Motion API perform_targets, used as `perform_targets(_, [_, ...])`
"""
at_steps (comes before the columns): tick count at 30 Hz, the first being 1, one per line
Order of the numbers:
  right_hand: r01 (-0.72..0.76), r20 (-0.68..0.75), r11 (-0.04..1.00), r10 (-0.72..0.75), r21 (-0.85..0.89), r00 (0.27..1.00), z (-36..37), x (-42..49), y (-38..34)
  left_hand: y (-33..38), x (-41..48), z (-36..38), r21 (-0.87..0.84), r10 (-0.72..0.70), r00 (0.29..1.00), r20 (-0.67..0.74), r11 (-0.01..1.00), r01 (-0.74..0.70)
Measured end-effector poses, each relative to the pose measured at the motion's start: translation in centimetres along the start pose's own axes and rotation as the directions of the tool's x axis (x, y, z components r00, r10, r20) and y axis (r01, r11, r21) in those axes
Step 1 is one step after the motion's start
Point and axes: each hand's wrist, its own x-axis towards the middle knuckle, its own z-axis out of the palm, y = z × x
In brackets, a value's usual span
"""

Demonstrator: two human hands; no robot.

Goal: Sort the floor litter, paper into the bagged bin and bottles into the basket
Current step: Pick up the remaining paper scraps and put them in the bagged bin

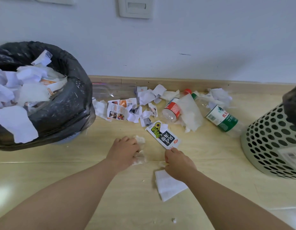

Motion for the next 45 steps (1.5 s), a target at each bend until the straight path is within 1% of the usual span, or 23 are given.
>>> perform_targets(2, [0.004,0.0,1.0,-0.004,0.0,1.0,-0.3,0.2,-0.2,-0.4,-0.2,-0.1,-0.002,-0.007,0.999,0.044,1.0,0.007])
perform_targets(3, [0.008,-0.002,1.0,-0.008,0.0,1.0,-0.4,0.3,-0.4,-0.7,-0.5,-0.2,-0.041,-0.01,0.998,0.057,0.999,0.012])
perform_targets(5, [0.019,0.0,1.0,-0.019,-0.007,1.0,-0.5,0.4,-1.0,-1.5,-1.0,0.0,-0.258,-0.051,0.997,0.061,0.964,0.065])
perform_targets(6, [0.027,0.003,1.0,-0.027,-0.011,1.0,-0.5,0.5,-1.4,-2.0,-1.4,0.0,-0.376,-0.089,0.993,0.082,0.92,0.113])
perform_targets(7, [0.037,0.006,0.999,-0.037,-0.014,0.999,-0.5,0.6,-1.7,-2.6,-1.8,0.0,-0.439,-0.117,0.987,0.111,0.885,0.154])
perform_targets(12, [0.075,-0.007,0.997,-0.076,-0.035,0.997,-0.7,1.0,-3.8,-5.1,-3.7,0.6,-0.457,-0.192,0.954,0.228,0.844,0.28])
perform_targets(14, [0.092,-0.025,0.995,-0.093,-0.04,0.995,-0.8,1.2,-4.9,-5.8,-4.3,0.8,-0.42,-0.247,0.946,0.21,0.851,0.316])
perform_targets(16, [0.112,-0.044,0.993,-0.114,-0.047,0.993,-0.9,1.4,-6.2,-6.1,-4.5,0.9,-0.325,-0.276,0.952,0.134,0.895,0.306])
perform_targets(18, [0.127,-0.065,0.99,-0.13,-0.055,0.989,-0.9,1.4,-7.5,-5.9,-4.5,0.5,-0.285,-0.271,0.958,0.091,0.915,0.286])
perform_targets(21, [0.138,-0.077,0.988,-0.143,-0.071,0.987,-0.7,1.3,-8.2,-4.4,-4.2,0.2,-0.279,-0.179,0.972,0.153,0.936,0.216])
perform_targets(22, [0.134,-0.072,0.988,-0.139,-0.074,0.988,-0.5,1.1,-8.1,-3.7,-4.0,0.3,-0.244,-0.146,0.974,0.173,0.952,0.186])
perform_targets(24, [0.116,-0.052,0.991,-0.12,-0.072,0.991,-0.2,0.8,-7.3,-2.5,-3.6,0.9,-0.162,-0.128,0.979,0.16,0.975,0.153])
perform_targets(27, [0.108,-0.014,0.99,-0.11,-0.089,0.994,0.3,0.2,-5.6,-2.1,-3.3,1.4,-0.242,-0.178,0.978,0.108,0.949,0.2])
perform_targets(30, [0.099,0.005,0.992,-0.099,-0.084,0.995,0.2,0.4,-4.2,-3.0,-2.9,1.9,-0.319,-0.173,0.98,0.098,0.927,0.195])
perform_targets(31, [0.089,-0.004,0.994,-0.089,-0.061,0.996,0.0,0.7,-4.0,-3.4,-2.9,2.0,-0.374,-0.174,0.98,0.099,0.906,0.198])
perform_targets(33, [0.05,-0.031,0.998,-0.05,0.025,0.998,-0.3,1.3,-4.1,-4.2,-3.2,2.1,-0.529,-0.217,0.971,0.102,0.815,0.238])
perform_targets(34, [0.03,-0.036,0.996,-0.026,0.088,0.999,-0.3,1.7,-4.5,-4.7,-3.5,2.1,-0.613,-0.269,0.957,0.112,0.739,0.28])
perform_targets(37, [-0.005,-0.049,0.956,0.02,0.292,0.999,-0.1,2.5,-5.8,-5.7,-4.2,2.0,-0.827,-0.426,0.887,0.179,0.423,0.37])
perform_targets(39, [0.012,-0.05,0.932,0.006,0.362,0.999,-0.1,2.9,-6.9,-6.2,-4.6,1.8,-0.891,-0.485,0.845,0.225,0.249,0.38])
perform_targets(40, [0.033,-0.05,0.931,-0.016,0.364,0.999,0.0,2.9,-7.5,-6.4,-4.9,1.6,-0.904,-0.509,0.827,0.237,0.197,0.38])
perform_targets(41, [0.065,-0.057,0.938,-0.049,0.339,0.997,-0.1,3.0,-8.1,-6.6,-5.1,1.5,-0.909,-0.533,0.811,0.242,0.168,0.382])
perform_targets(43, [0.152,-0.063,0.96,-0.142,0.233,0.988,-0.1,3.0,-9.6,-7.2,-5.8,1.3,-0.905,-0.575,0.779,0.248,0.149,0.398])
perform_targets(45, [0.237,-0.023,0.967,-0.235,0.095,0.972,0.6,2.9,-10.8,-7.8,-6.7,1.3,-0.888,-0.599,0.759,0.254,0.165,0.428])
